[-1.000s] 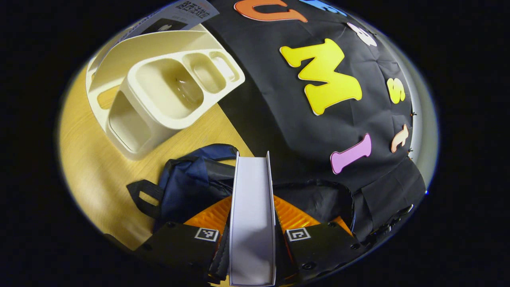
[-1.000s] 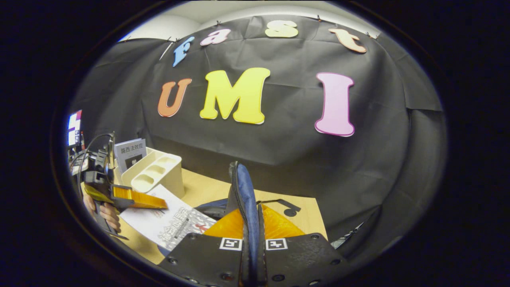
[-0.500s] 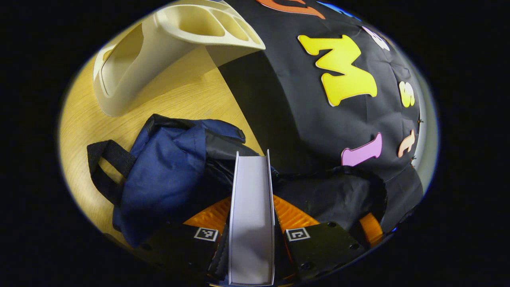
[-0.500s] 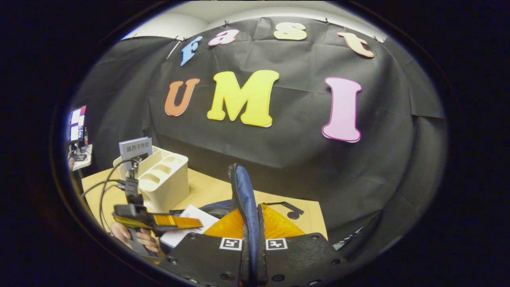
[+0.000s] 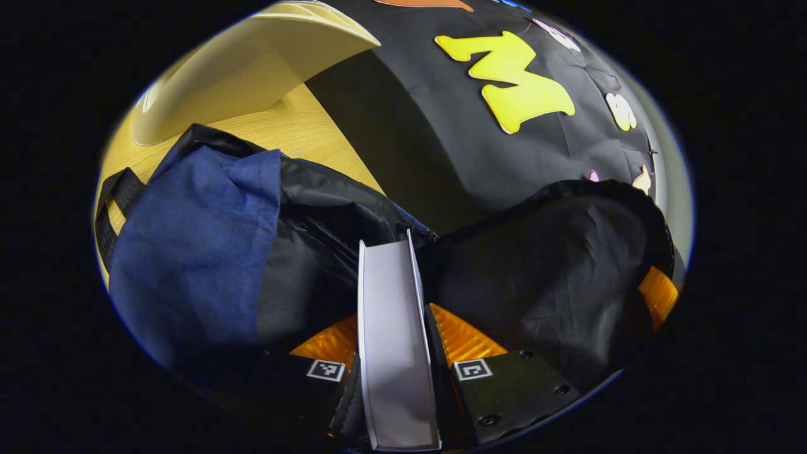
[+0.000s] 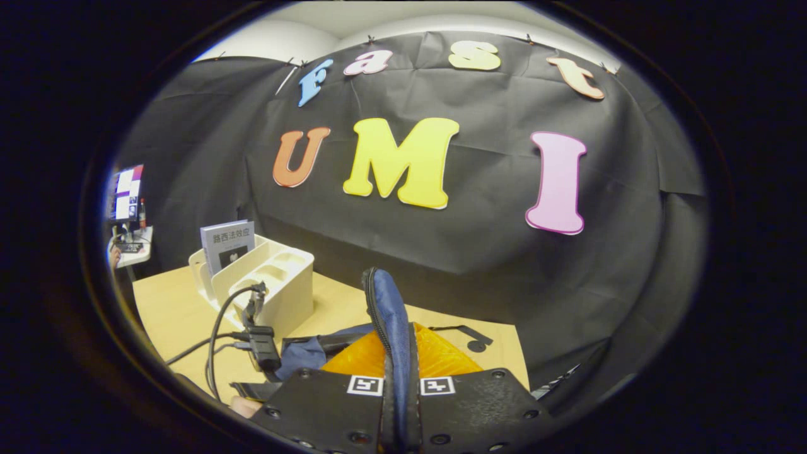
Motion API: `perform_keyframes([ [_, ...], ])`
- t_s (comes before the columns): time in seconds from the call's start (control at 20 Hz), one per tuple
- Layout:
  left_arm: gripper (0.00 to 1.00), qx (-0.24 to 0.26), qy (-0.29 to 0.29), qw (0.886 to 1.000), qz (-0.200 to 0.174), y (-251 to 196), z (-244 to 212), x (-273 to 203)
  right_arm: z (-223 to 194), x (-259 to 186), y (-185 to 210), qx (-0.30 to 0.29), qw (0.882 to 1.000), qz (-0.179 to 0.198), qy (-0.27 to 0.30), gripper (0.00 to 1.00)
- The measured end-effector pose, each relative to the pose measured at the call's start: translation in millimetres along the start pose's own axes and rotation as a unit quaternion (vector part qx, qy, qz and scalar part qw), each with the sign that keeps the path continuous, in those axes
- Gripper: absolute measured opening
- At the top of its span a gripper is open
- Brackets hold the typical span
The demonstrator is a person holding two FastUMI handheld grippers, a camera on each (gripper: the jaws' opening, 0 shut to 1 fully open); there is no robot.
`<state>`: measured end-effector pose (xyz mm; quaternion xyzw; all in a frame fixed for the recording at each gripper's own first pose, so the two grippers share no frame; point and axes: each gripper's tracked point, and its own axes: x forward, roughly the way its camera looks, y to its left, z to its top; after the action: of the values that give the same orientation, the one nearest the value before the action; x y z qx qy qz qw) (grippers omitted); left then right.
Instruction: Open the schoolbag, grab two books from the bookshelf and put them into the schoolbag.
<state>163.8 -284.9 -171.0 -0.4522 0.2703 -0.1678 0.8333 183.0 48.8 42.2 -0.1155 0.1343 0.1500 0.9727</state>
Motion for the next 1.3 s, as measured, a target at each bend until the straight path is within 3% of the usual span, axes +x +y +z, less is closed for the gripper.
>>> perform_keyframes([
  [0.05,0.49,0.010,-0.004,1.000,0.005,2.9,-0.3,1.2,0.4,1.2,1.6,0.004,1.000,0.000,0.000,0.07],
  [0.2,0.52,0.020,0.007,0.999,0.029,15.7,0.7,-1.3,-5.8,2.1,4.2,0.006,1.000,-0.007,-0.001,0.07],
  [0.25,0.57,0.032,0.022,0.998,0.054,27.0,-1.2,-3.8,-7.8,1.6,1.3,0.006,1.000,-0.014,0.000,0.07],
  [0.35,0.69,0.025,0.040,0.997,0.056,29.9,3.0,-10.3,-13.8,-0.8,-2.9,0.007,1.000,-0.021,0.001,0.07],
  [0.65,0.72,0.092,0.054,0.991,0.077,44.4,17.6,-36.9,-28.1,-5.9,-17.8,0.030,0.999,-0.035,0.001,0.07],
  [0.75,0.72,0.117,0.080,0.985,0.103,57.7,9.9,-39.1,-33.2,-5.6,-17.0,0.034,0.999,-0.036,0.003,0.07],
  [0.8,0.84,0.123,0.082,0.984,0.099,56.0,10.1,-42.2,-35.2,-5.8,-16.2,0.035,0.999,-0.037,0.005,0.10],
  [1.0,0.92,0.205,0.096,0.964,0.142,61.6,17.6,-67.9,-39.7,-6.0,-12.1,0.029,0.999,-0.045,0.003,0.07],
  [1.2,0.94,0.269,0.089,0.952,0.120,43.8,34.1,-109.6,-47.5,-10.3,-11.7,0.043,0.998,-0.050,0.000,0.07],
  [1.3,0.94,0.296,0.067,0.944,0.128,42.4,53.5,-135.6,-50.8,-12.6,-14.0,0.050,0.997,-0.054,-0.003,0.07],
])
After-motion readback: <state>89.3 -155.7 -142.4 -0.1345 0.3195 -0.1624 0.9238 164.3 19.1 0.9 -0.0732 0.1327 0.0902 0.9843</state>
